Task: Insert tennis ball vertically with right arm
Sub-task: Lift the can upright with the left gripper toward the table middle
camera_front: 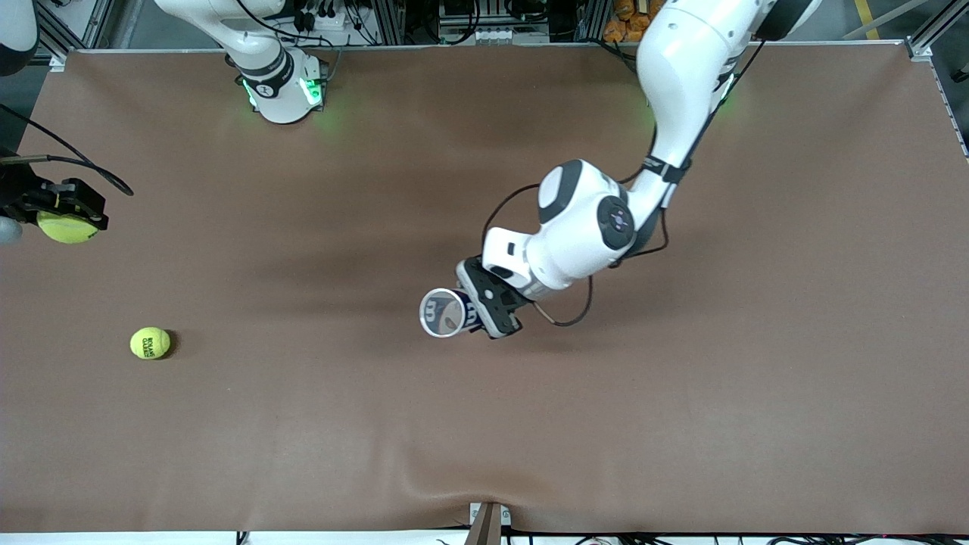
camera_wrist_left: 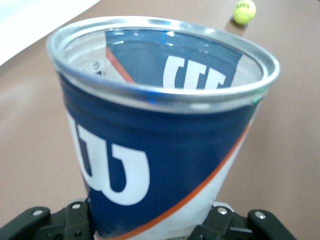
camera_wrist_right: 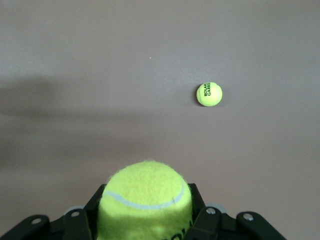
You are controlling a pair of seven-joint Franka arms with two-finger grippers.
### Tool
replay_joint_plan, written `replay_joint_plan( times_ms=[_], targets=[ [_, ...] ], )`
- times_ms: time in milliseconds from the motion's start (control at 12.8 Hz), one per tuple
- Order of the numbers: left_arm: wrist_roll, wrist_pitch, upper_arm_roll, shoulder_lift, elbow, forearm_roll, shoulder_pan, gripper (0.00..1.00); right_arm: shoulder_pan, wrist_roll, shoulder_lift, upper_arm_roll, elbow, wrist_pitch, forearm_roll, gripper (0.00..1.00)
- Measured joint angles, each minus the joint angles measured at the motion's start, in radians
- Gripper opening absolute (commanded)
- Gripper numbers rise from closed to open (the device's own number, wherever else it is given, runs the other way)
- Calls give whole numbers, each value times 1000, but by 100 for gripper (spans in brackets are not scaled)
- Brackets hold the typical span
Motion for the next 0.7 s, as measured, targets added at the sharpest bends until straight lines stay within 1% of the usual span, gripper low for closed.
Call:
replay_joint_plan(
  times_ms=[234, 545, 701],
  targets=[
    [0, 174, -1, 46, -4, -115, -79, 69, 0, 0, 1, 0, 1, 0, 0, 1],
    [3, 381, -2, 78, -11, -304, -192, 70, 0, 0, 2, 0, 2, 0, 0, 1],
    [3, 477, -2, 96, -15, -374, -246, 70, 0, 0, 2, 0, 2, 0, 0, 1]
  ],
)
